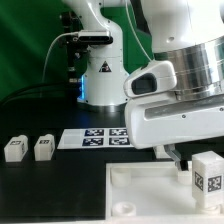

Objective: Assemble one leg

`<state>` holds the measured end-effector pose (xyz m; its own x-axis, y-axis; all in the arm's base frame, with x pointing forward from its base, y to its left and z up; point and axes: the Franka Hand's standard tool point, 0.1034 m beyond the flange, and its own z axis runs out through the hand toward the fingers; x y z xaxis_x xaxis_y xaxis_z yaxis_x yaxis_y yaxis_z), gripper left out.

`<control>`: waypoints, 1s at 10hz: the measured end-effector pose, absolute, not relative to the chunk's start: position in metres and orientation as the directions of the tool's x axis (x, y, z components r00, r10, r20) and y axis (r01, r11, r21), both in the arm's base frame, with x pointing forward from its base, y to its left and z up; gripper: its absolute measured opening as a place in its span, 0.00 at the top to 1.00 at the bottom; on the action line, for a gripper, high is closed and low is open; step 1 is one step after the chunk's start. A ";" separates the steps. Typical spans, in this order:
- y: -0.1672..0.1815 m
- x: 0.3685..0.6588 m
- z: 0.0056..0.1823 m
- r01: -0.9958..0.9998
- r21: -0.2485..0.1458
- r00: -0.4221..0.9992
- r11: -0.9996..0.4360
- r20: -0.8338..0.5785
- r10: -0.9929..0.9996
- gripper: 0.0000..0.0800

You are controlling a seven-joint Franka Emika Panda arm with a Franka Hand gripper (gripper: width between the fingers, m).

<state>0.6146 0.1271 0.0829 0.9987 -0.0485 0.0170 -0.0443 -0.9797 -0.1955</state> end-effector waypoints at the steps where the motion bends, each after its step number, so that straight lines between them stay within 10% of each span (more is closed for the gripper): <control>1: 0.129 0.627 0.090 0.159 -0.139 0.987 -0.978 0.045 0.154 0.19; 4: 0.123 0.636 0.084 0.277 -0.121 0.960 -0.953 0.071 0.270 0.19; 7: 0.123 0.637 0.084 0.083 -0.134 0.996 -0.987 0.047 0.078 0.61; 10: 0.119 0.637 0.083 -0.205 -0.143 0.978 -0.968 0.006 -0.208 0.61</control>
Offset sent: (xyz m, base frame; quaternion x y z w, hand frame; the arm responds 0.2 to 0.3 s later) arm 0.0000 0.0000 0.0000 0.0000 0.0000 0.0899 0.9960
